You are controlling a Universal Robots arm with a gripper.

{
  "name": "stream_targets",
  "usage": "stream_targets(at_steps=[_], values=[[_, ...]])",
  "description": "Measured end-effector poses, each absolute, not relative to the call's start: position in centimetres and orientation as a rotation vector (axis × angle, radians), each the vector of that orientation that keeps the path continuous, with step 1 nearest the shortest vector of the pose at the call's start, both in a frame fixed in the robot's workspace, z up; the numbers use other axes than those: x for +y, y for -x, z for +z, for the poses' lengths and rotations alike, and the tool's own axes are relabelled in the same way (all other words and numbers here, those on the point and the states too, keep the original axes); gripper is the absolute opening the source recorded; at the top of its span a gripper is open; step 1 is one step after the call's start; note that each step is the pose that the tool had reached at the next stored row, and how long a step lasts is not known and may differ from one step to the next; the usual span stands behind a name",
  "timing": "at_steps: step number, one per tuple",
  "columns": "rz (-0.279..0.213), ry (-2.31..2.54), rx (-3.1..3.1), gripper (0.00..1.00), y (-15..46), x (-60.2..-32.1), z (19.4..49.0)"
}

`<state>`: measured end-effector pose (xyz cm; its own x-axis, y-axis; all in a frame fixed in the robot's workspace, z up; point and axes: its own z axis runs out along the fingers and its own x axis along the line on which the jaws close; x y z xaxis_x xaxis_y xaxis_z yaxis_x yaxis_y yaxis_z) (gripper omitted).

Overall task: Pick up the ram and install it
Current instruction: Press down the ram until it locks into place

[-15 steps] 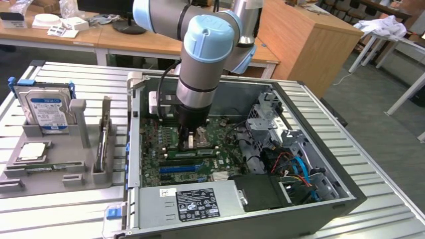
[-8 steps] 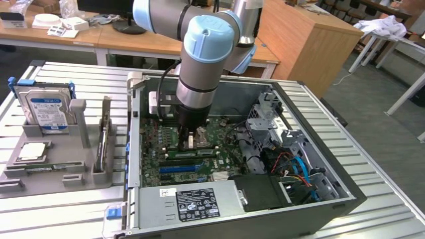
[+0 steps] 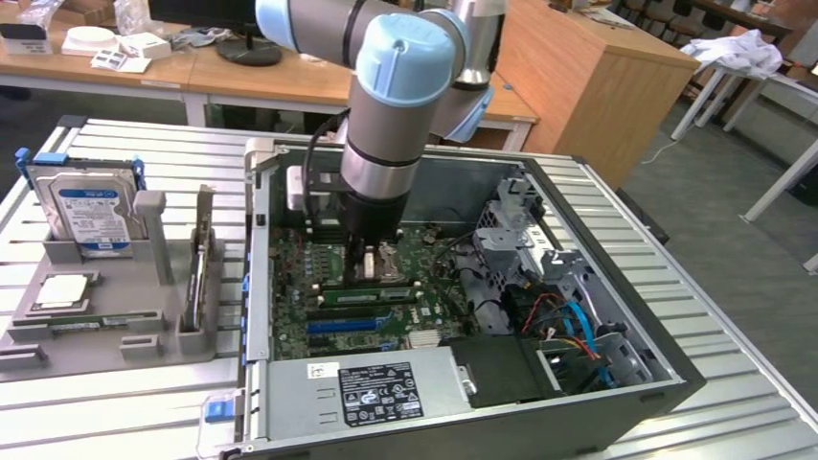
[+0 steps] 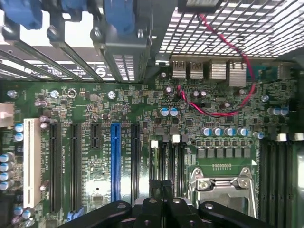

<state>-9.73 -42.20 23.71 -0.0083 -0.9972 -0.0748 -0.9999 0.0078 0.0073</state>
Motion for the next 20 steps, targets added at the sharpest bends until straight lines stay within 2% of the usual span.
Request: stream_targets(at_steps=[20], values=[[0.084, 2.180, 2.198, 0.11, 9.7, -42.2, 31.2]])
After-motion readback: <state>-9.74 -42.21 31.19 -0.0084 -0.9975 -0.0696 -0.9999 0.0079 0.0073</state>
